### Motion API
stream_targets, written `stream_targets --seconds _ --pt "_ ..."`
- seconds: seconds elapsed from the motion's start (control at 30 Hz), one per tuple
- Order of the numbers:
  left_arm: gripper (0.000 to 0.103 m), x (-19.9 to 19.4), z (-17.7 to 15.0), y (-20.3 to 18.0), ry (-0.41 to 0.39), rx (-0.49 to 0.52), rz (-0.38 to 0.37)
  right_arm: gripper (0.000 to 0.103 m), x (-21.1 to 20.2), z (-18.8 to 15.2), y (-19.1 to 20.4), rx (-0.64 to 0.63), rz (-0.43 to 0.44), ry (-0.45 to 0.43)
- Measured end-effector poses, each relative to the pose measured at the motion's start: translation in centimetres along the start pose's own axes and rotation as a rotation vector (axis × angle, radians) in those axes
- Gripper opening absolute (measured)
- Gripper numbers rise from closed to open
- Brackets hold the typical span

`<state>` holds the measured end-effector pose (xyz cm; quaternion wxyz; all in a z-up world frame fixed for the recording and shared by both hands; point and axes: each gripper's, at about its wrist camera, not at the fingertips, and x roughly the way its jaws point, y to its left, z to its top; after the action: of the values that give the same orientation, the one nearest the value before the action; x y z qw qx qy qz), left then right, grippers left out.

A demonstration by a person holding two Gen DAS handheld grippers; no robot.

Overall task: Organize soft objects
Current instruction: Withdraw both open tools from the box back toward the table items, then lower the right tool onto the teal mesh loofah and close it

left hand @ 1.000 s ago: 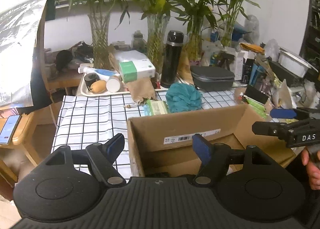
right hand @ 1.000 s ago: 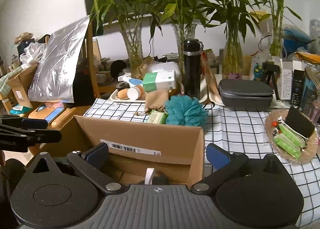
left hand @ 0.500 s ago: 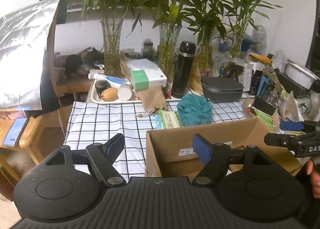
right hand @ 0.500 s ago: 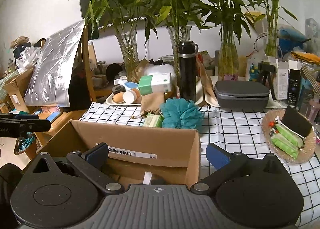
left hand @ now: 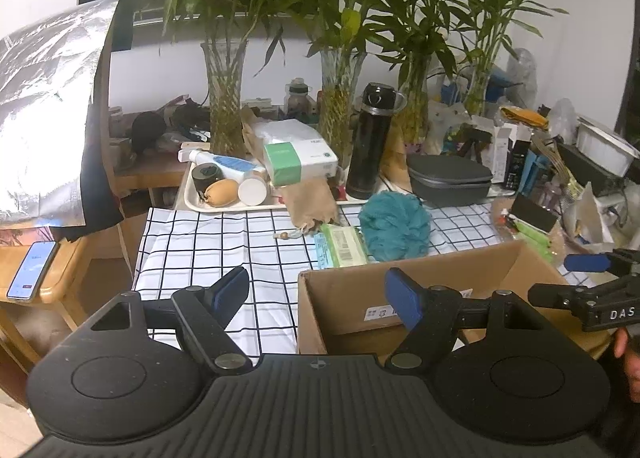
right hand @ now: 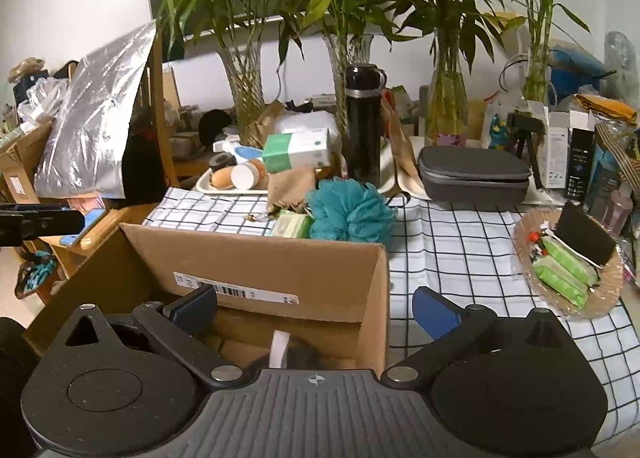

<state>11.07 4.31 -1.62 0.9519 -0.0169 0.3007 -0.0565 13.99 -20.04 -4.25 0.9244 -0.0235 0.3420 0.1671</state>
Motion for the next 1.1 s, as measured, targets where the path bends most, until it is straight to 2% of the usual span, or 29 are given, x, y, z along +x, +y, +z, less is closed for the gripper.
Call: stream_targets --seconds 0.3,0.57,1.1 --pt "0.075 0.7 0.1 0.0 0.001 0.010 -0.013 0.103 0.3 0.0 0.1 -0.027 -0.029 0.015" --pt "0.075 1.9 0.8 0.5 -0.006 -0.002 -0.030 0.103 0.6 0.7 0.1 -0.074 -0.056 -0.008" --pt "0.075 5.3 2.4 2.0 -0.026 -0.021 -0.053 0.103 3.6 3.4 -2.9 -0.063 -0.040 -0.012"
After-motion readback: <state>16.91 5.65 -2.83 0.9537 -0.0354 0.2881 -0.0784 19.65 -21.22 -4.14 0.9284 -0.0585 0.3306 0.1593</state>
